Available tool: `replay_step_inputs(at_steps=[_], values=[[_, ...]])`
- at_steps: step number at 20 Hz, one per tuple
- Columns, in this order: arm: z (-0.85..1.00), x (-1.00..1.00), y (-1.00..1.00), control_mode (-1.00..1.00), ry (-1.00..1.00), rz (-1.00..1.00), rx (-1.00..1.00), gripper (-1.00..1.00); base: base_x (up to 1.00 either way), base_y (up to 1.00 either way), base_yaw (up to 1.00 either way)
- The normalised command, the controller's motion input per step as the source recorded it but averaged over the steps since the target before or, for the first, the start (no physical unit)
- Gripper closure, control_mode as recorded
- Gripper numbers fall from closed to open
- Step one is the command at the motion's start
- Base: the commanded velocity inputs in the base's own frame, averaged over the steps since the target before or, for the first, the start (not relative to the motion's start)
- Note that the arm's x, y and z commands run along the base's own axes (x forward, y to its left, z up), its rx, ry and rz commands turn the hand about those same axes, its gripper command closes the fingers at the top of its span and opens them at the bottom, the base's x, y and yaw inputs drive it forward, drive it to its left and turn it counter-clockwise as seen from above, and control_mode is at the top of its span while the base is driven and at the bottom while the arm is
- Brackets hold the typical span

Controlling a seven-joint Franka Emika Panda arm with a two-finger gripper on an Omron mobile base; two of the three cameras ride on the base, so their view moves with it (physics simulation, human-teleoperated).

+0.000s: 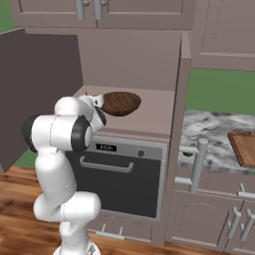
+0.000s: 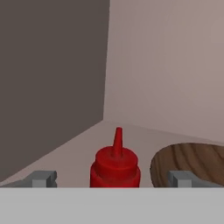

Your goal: Open the cabinet. Place the bowl and condiment on the counter. Then place the lime and garlic on the cutting board.

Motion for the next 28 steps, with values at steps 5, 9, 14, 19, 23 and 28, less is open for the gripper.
replay_step_inputs(at_steps=[5, 9, 14, 19, 23, 28], values=[[-0.11, 0.08, 0.01, -1.00, 0.00, 0.00, 0.00, -1.00, 0.00, 0.00, 0.00], [-0.08, 0.00, 0.00, -1.00, 0.00, 0.00, 0.00, -1.00, 0.00, 0.00, 0.00], [0.00, 0.02, 0.02, -1.00, 0.00, 0.00, 0.00, -1.00, 0.00, 0.00, 0.00], [0.00, 0.03, 0.05, -1.00, 0.00, 0.00, 0.00, -1.00, 0.00, 0.00, 0.00], [-0.04, 0.02, 0.00, -1.00, 0.00, 0.00, 0.00, -1.00, 0.00, 0.00, 0.00], [-0.08, 0.00, 0.00, -1.00, 0.00, 0.00, 0.00, -1.00, 0.00, 0.00, 0.00]])
